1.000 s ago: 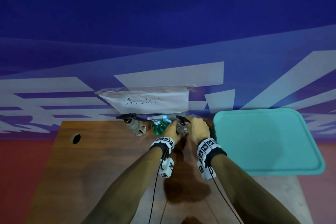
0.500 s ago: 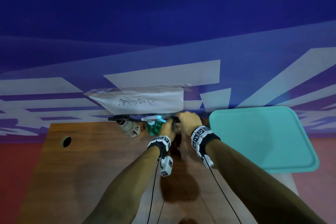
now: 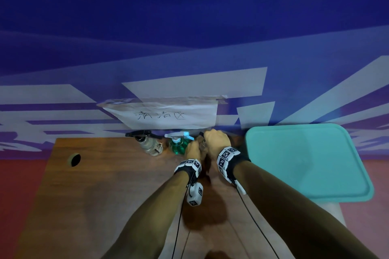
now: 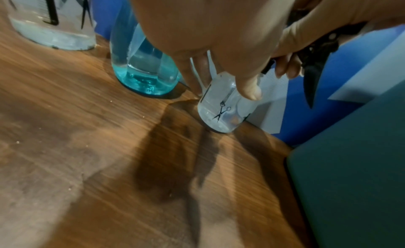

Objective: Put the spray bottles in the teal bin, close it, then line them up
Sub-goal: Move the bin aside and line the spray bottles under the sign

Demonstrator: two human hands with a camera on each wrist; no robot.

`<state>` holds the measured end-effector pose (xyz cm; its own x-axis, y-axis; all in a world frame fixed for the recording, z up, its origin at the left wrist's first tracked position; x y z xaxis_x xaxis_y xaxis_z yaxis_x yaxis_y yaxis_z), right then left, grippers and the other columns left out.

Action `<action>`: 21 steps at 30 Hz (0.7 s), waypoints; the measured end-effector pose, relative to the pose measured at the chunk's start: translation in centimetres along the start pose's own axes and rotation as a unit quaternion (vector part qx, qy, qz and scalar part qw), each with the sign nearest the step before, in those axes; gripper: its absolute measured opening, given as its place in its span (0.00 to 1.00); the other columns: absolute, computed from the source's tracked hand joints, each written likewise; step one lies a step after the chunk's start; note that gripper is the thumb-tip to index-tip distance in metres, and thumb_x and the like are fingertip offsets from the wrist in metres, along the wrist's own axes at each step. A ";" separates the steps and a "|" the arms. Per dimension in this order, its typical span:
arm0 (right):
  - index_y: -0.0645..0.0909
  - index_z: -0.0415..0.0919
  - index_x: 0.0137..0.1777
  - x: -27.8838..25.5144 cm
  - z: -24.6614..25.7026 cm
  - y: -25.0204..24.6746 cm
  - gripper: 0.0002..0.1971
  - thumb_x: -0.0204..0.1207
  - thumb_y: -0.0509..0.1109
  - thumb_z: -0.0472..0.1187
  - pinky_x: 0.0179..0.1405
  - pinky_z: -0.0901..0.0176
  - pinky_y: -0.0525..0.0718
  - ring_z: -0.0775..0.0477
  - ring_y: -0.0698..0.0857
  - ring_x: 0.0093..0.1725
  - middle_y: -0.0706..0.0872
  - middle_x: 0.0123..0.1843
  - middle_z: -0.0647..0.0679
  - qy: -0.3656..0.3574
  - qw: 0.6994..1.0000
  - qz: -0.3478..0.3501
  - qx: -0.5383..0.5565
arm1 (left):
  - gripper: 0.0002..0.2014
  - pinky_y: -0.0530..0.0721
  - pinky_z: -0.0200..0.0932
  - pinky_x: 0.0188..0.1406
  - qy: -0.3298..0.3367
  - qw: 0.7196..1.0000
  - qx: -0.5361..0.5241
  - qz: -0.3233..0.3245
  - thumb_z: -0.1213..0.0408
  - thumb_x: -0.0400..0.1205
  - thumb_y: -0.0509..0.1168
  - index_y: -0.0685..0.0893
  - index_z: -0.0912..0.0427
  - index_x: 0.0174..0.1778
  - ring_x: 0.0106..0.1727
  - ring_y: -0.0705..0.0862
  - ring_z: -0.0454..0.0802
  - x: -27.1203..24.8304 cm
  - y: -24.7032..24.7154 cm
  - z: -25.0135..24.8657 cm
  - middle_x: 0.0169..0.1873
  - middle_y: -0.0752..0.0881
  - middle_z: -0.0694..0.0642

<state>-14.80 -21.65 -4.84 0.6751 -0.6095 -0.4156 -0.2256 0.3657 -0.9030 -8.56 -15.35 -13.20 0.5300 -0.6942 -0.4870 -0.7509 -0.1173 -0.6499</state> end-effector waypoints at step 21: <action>0.81 0.36 0.66 0.5 0.1 0.0 0.13 0.83 0.65 0.36 0.61 0.47 0.82 0.36 0.84 0.66 0.84 0.66 0.37 0.023 0.999 0.003 0.038 | 0.09 0.79 0.50 0.52 0.001 0.998 0.062 -0.001 0.70 0.82 0.65 0.85 0.66 0.57 0.59 0.85 0.64 0.3 -0.4 -0.4 0.55 0.87 0.66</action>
<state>-14.41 -21.84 -5.03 0.6408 -0.6384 -0.4264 -0.1743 0.4199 -0.8907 -8.27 -15.78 -12.84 0.5305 -0.6958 -0.4842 -0.6956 -0.0308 -0.7178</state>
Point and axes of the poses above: each hand's wrist, its own x-axis towards the middle knuckle, its own y-axis out of the palm, z = x × y, the point moved 8 cm from there along x, towards the middle knuckle
